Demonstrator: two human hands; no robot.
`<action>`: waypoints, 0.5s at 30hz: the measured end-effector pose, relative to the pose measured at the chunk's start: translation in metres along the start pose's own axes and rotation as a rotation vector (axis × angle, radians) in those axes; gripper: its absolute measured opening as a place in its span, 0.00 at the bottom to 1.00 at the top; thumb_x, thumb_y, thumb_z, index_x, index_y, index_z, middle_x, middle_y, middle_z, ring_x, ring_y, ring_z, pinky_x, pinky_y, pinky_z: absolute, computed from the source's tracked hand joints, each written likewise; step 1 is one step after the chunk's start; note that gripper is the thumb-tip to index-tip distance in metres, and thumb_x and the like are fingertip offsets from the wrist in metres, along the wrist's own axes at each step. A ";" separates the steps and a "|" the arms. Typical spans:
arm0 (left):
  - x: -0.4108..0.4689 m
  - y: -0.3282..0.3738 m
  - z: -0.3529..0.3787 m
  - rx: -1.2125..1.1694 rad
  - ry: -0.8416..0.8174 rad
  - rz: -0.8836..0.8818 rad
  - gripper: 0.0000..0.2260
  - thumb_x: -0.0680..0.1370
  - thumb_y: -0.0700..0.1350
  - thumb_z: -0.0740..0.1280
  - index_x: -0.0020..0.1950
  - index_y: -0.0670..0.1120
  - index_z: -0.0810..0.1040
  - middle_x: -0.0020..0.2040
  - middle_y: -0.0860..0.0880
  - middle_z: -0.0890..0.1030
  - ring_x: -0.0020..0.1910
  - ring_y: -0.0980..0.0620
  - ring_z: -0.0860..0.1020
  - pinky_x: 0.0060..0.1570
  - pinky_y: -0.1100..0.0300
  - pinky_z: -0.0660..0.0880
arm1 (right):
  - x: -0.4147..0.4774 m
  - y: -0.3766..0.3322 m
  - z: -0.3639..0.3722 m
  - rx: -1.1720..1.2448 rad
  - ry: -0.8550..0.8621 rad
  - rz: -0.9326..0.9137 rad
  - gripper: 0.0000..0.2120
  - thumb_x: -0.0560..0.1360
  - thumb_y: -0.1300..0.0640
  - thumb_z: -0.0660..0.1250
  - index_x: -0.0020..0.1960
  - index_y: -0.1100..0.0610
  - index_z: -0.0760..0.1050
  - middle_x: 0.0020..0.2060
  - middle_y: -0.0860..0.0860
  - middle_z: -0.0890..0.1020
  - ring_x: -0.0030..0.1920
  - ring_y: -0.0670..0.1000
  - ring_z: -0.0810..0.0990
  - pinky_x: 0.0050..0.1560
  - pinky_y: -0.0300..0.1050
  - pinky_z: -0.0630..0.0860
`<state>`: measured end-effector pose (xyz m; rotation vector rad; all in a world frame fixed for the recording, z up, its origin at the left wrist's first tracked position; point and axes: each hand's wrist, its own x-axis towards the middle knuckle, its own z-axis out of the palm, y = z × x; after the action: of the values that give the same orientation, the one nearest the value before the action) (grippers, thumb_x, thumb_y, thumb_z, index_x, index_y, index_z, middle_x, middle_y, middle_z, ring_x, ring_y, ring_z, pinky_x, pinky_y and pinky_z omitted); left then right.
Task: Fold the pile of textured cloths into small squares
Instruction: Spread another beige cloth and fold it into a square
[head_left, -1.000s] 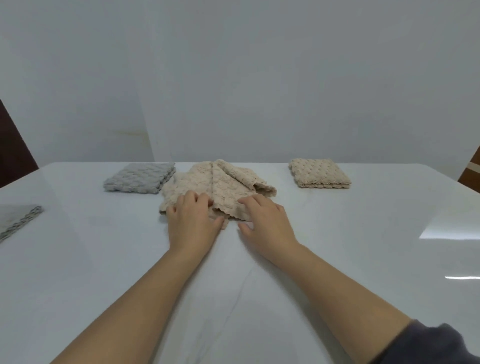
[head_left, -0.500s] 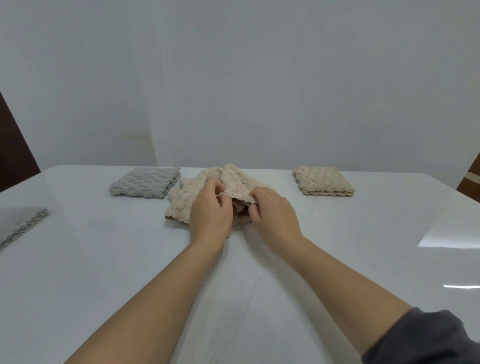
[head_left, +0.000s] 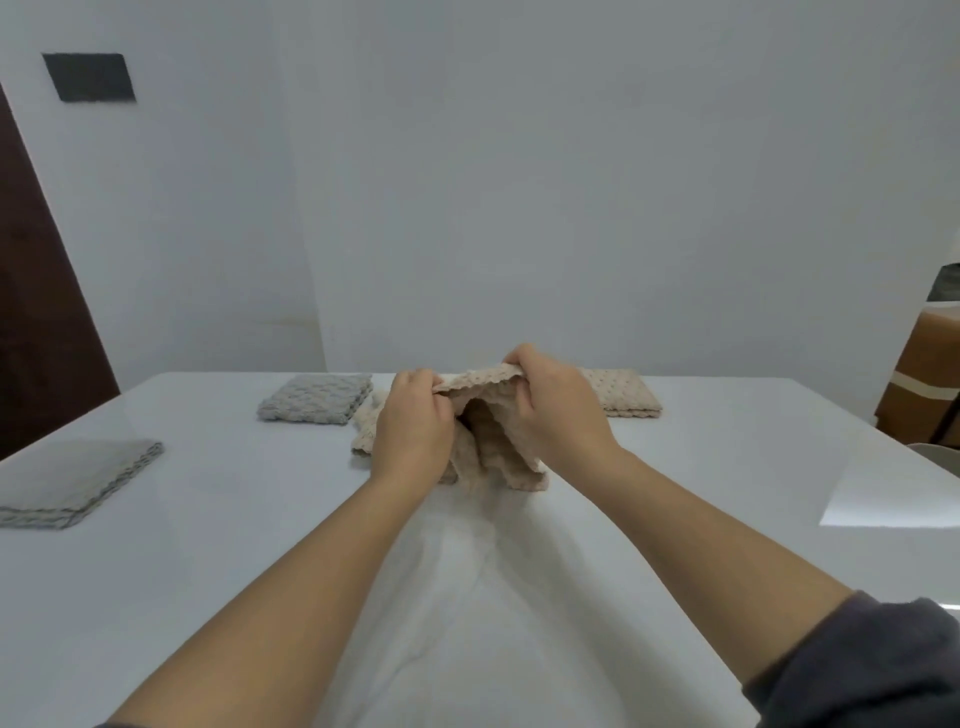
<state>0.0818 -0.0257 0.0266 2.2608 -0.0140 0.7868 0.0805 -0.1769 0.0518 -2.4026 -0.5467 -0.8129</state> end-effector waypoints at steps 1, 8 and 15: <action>-0.002 0.004 -0.006 -0.041 0.019 -0.002 0.08 0.79 0.38 0.54 0.44 0.44 0.71 0.43 0.48 0.73 0.39 0.49 0.71 0.38 0.52 0.68 | 0.000 -0.004 -0.007 0.003 0.014 -0.007 0.13 0.78 0.64 0.56 0.60 0.58 0.74 0.47 0.53 0.81 0.47 0.55 0.77 0.47 0.50 0.73; -0.010 0.023 -0.049 -0.038 0.109 0.233 0.09 0.83 0.43 0.54 0.49 0.45 0.73 0.37 0.50 0.75 0.37 0.49 0.73 0.37 0.52 0.69 | 0.001 -0.022 -0.048 0.101 0.097 0.029 0.14 0.80 0.65 0.54 0.61 0.59 0.74 0.47 0.52 0.79 0.46 0.51 0.75 0.45 0.43 0.68; -0.016 0.018 -0.090 0.329 -0.309 0.597 0.10 0.77 0.53 0.67 0.45 0.48 0.73 0.30 0.56 0.71 0.29 0.57 0.69 0.31 0.59 0.66 | -0.002 -0.016 -0.065 0.100 0.088 0.100 0.14 0.80 0.65 0.54 0.59 0.58 0.75 0.46 0.49 0.77 0.46 0.51 0.75 0.44 0.43 0.68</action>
<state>0.0166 0.0163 0.0785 2.7105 -0.7868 0.7634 0.0431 -0.2042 0.1001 -2.2717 -0.4185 -0.8242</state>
